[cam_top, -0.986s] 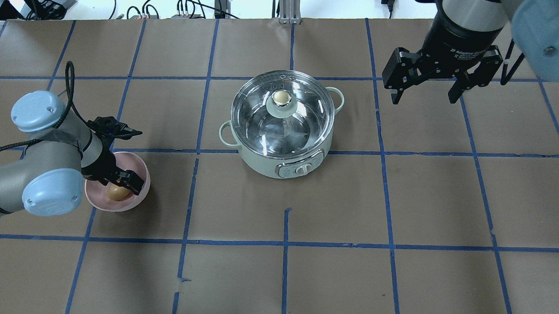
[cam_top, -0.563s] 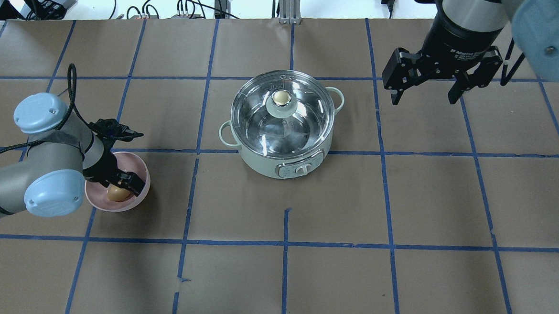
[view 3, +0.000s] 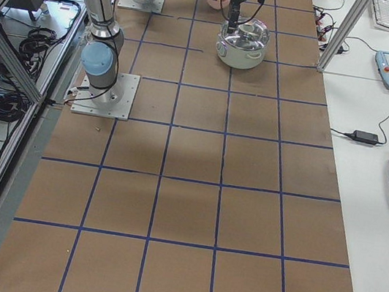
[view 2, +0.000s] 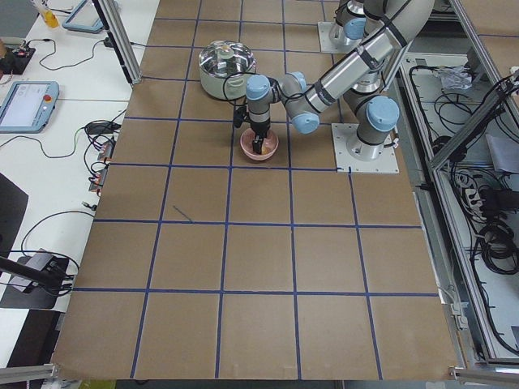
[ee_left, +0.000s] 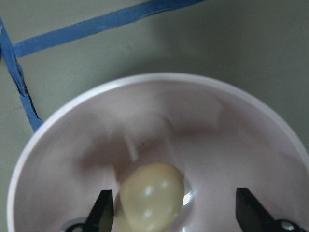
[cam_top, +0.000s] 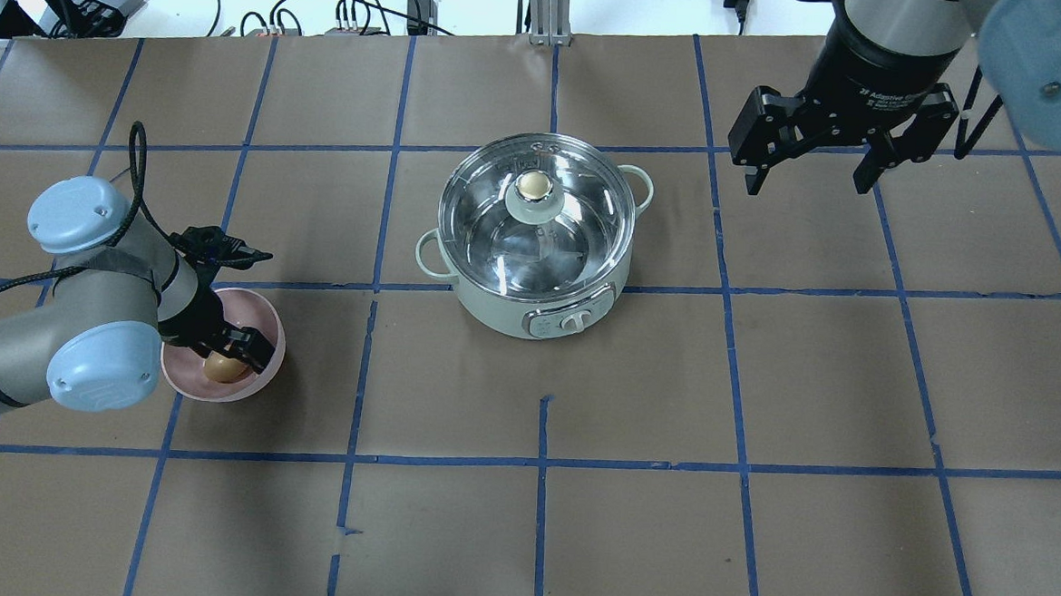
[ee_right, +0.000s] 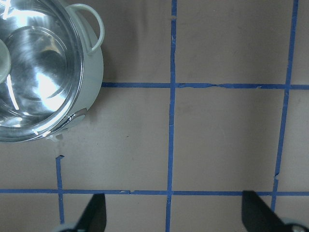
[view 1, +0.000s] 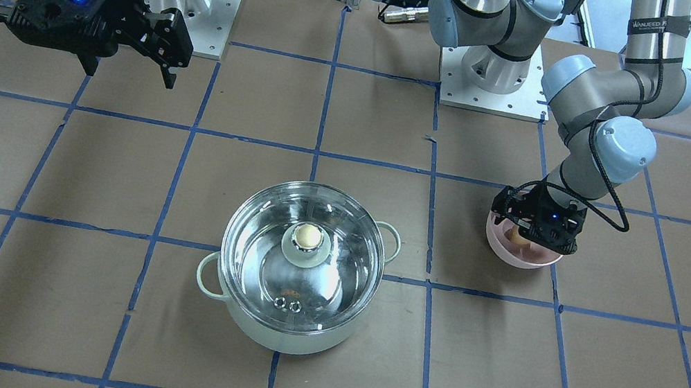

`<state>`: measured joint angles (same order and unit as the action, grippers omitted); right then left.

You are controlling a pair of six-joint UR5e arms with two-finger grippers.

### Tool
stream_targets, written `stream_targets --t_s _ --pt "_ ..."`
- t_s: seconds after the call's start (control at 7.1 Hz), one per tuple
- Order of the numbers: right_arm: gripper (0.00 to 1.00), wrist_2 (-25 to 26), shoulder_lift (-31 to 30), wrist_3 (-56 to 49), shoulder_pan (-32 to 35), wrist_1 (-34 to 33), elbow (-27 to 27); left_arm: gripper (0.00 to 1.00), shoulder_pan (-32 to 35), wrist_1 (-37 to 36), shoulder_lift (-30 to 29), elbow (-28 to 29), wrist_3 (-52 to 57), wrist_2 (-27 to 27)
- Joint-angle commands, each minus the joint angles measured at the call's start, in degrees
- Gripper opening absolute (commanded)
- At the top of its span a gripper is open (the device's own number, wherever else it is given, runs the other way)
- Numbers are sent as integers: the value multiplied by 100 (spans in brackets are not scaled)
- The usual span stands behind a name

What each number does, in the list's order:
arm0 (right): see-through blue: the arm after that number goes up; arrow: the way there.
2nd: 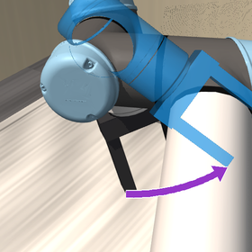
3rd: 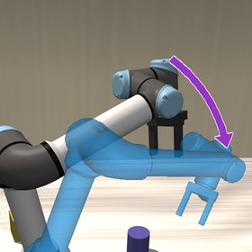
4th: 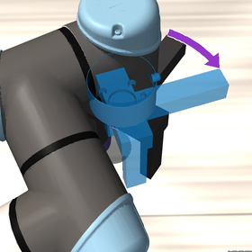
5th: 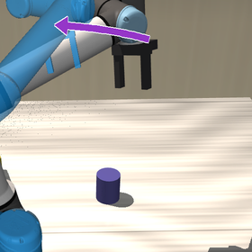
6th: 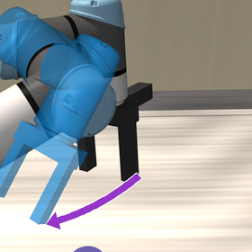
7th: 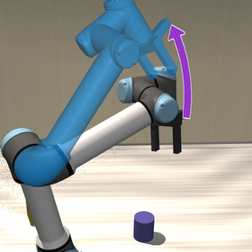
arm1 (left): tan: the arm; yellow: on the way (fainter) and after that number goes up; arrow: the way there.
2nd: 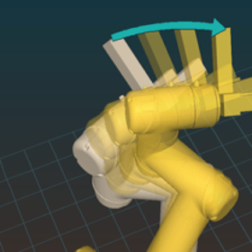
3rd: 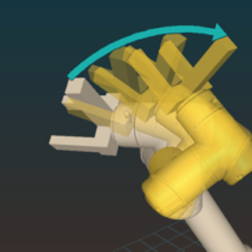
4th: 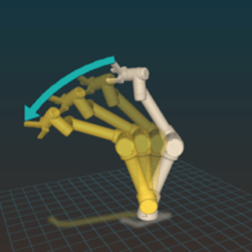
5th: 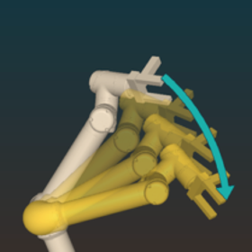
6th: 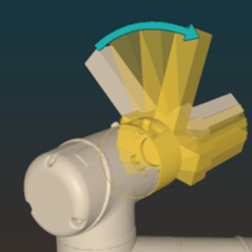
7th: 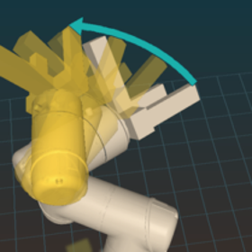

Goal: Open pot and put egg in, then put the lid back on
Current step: 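Close the left gripper on the tan egg inside the pink bowl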

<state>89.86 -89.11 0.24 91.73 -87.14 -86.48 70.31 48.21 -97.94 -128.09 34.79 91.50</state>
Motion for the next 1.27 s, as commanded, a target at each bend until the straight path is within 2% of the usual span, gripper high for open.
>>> stream_targets --t_s 0.0,0.14,0.42,0.7,0.85,0.99,1.13 --pt "100 6 96 -24 12 83 185 65 0 22 -6 3 -16 -1" --pt "100 -3 139 -24 -23 49 219 55 0 22 -6 -6 -8 -9" --pt "100 -47 140 29 -15 49 281 41 0 13 -6 3 1 -18" --pt "100 -152 541 282 99 -83 412 19 17 13 2 3 27 -18" --pt "100 -153 927 493 291 -353 570 17 26 13 3 -6 27 -18" --pt "99 -118 1435 260 563 -704 841 16 26 4 11 11 36 -18" --pt "97 -170 1632 344 792 -768 1018 16 44 30 29 73 10 -27"
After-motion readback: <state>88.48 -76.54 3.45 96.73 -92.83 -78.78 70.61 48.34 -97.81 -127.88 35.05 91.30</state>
